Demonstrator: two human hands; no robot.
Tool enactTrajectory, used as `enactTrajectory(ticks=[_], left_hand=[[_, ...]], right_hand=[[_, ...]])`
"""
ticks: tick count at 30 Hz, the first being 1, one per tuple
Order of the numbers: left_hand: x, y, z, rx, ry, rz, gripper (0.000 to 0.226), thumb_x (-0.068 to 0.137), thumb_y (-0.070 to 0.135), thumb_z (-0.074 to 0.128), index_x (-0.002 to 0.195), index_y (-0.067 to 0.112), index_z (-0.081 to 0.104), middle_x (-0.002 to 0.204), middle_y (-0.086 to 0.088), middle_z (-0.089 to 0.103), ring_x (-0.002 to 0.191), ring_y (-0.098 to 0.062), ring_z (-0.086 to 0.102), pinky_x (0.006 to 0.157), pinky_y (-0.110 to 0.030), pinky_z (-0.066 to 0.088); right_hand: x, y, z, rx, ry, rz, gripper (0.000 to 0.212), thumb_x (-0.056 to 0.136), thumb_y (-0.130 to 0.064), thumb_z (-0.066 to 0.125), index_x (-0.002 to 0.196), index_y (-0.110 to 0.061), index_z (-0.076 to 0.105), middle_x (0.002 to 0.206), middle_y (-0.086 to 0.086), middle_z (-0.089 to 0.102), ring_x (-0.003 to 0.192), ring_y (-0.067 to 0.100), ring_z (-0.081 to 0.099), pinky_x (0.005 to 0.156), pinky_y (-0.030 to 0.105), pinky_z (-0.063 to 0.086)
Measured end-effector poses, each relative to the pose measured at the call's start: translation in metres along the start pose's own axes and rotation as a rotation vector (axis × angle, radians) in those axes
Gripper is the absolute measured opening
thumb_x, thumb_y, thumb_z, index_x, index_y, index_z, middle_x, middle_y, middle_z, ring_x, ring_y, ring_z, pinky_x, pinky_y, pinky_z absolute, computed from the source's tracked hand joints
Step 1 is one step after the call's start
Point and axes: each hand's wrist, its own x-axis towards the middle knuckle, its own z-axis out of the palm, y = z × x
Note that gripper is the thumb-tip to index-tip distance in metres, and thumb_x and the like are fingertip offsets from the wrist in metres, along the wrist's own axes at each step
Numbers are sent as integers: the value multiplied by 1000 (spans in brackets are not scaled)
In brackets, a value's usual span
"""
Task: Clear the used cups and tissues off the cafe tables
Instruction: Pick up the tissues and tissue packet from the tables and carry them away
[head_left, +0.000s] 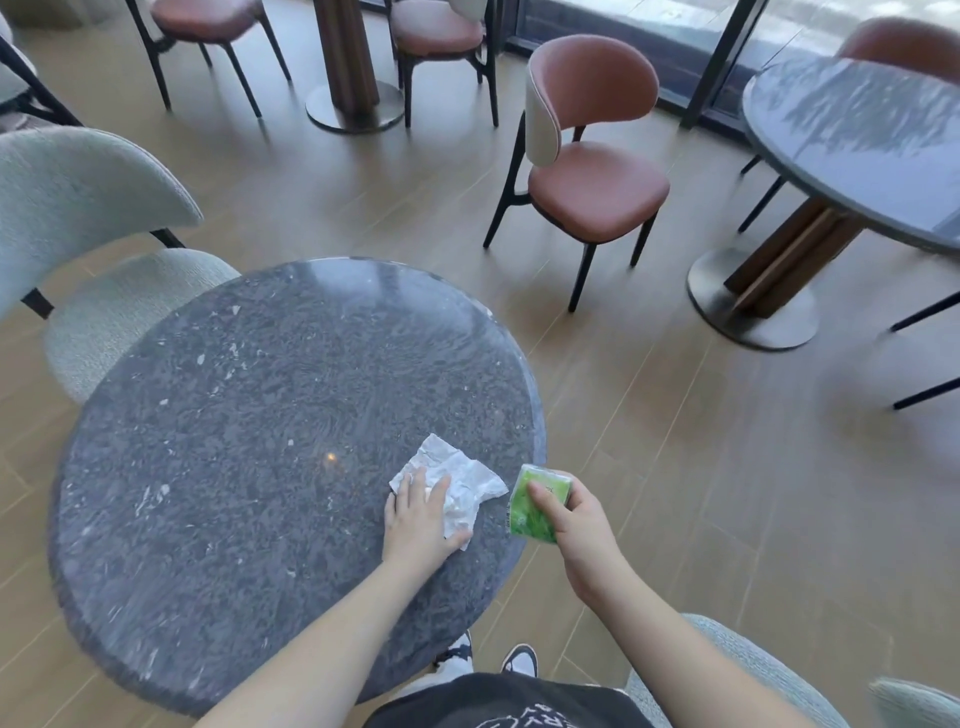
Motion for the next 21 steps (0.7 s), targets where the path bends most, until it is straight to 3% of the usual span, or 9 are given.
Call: enactTrajectory(ticks=[4,6,9,12,14,16,18,21], left_hand=[[2,-4,-4,-52,100,48,43,95,45,59,134,26,55,138,0,45,135,-23,40,110,-32,31],[3,-7,-6,-136,94,51,31,94,32,64,122,17,61,127,-4,49,124,-27,47,100,-31,38],[5,-11,-9,-397,113,83,17,85,7,69,99,6,60,128,-10,48,118,-32,50,96,-31,39],[6,-4,-21,-578,130,58,26,85,4,64,88,22,46,113,2,58,101,-30,58,73,-33,41],[10,3,-30,-631,114,38,27,88,10,62,94,31,45,95,9,58,80,-25,58,64,-32,41],[14,12,-38,-698,103,92,34,90,9,60,105,38,54,96,12,60,73,-12,58,60,-22,44],[16,26,-46,-780,99,156,36,91,5,60,94,40,67,96,12,67,75,-9,61,59,-13,44],[16,54,-58,-885,48,173,31,91,7,62,80,35,71,102,7,73,94,-12,67,76,-23,51]], right_hand=[[3,1,3,4,8,2,12,92,-19,71,104,-15,69,94,4,76,84,15,73,67,26,57],[3,0,4,8,16,-4,12,92,-18,71,103,-15,69,94,4,76,83,15,72,67,25,56],[4,-1,4,7,27,-14,13,92,-18,71,105,-14,69,95,5,76,84,15,72,68,26,57],[4,-4,1,3,49,-22,16,93,-18,70,107,-12,68,101,10,76,88,18,72,74,30,59],[4,-6,-3,13,60,-31,17,93,-18,70,109,-11,68,104,11,76,89,19,72,74,29,58],[4,-11,-8,23,71,-40,18,92,-19,70,109,-12,68,104,10,77,90,18,72,73,28,58],[3,-16,-15,30,81,-50,18,92,-20,71,109,-14,69,102,6,77,89,16,73,73,26,57],[3,-23,-31,50,101,-69,14,93,-21,70,106,-16,69,96,0,78,86,12,73,70,23,56]])
